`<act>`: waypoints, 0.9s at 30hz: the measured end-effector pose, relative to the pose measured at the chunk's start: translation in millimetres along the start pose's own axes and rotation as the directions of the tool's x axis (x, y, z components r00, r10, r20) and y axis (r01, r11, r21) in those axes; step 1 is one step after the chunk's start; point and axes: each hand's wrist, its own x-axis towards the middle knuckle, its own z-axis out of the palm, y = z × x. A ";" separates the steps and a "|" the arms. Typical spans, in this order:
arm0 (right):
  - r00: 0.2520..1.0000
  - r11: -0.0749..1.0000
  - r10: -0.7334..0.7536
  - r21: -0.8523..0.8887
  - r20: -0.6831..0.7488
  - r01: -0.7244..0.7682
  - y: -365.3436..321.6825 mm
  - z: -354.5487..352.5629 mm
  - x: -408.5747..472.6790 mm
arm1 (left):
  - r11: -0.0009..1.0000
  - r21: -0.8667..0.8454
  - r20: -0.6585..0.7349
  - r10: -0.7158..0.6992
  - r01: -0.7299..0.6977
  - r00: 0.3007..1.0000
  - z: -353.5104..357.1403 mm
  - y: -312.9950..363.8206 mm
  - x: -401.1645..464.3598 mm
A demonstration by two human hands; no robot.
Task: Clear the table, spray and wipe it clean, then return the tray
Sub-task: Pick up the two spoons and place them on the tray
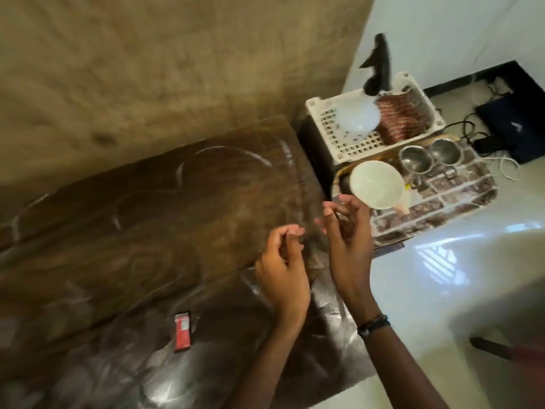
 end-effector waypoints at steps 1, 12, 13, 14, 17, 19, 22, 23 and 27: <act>0.999 1.000 0.005 0.012 0.044 -0.006 -1.9 18.2 -14.9 | 1.000 -0.010 -0.016 -0.024 0.024 1.000 -22.8 -10.8 4.2; 0.881 0.999 0.012 -0.038 0.472 0.007 -8.5 212.9 -191.1 | 0.987 -0.093 -0.301 -0.152 0.130 0.942 -285.5 -100.1 22.3; 0.869 0.999 0.013 -0.040 0.495 0.008 -8.2 226.6 -204.9 | 0.986 -0.101 -0.316 -0.162 0.136 0.935 -305.0 -107.9 21.3; 0.855 0.999 0.016 -0.042 0.518 0.006 -7.8 243.4 -221.7 | 0.984 -0.111 -0.337 -0.168 0.138 0.926 -328.5 -118.0 20.0; 0.824 0.999 0.024 -0.047 0.566 0.002 -2.6 288.1 -268.1 | 0.977 -0.145 -0.401 -0.203 0.156 0.893 -389.9 -147.1 15.1; 0.806 0.998 0.025 -0.054 0.591 0.008 3.1 310.3 -292.3 | 0.966 -0.174 -0.432 -0.249 0.191 0.867 -420.5 -163.1 11.6; 0.771 0.996 0.035 -0.087 0.635 0.027 12.9 343.8 -328.3 | 0.959 -0.178 -0.469 -0.278 0.219 0.838 -465.6 -187.1 8.5; 0.760 0.995 0.039 -0.096 0.649 0.031 16.4 353.1 -337.2 | 0.962 -0.164 -0.486 -0.272 0.219 0.831 -478.2 -193.7 8.4; 0.701 0.988 0.042 -0.134 0.712 0.077 27.7 408.2 -375.8 | 0.960 -0.153 -0.569 -0.279 0.233 0.774 -543.4 -229.0 16.5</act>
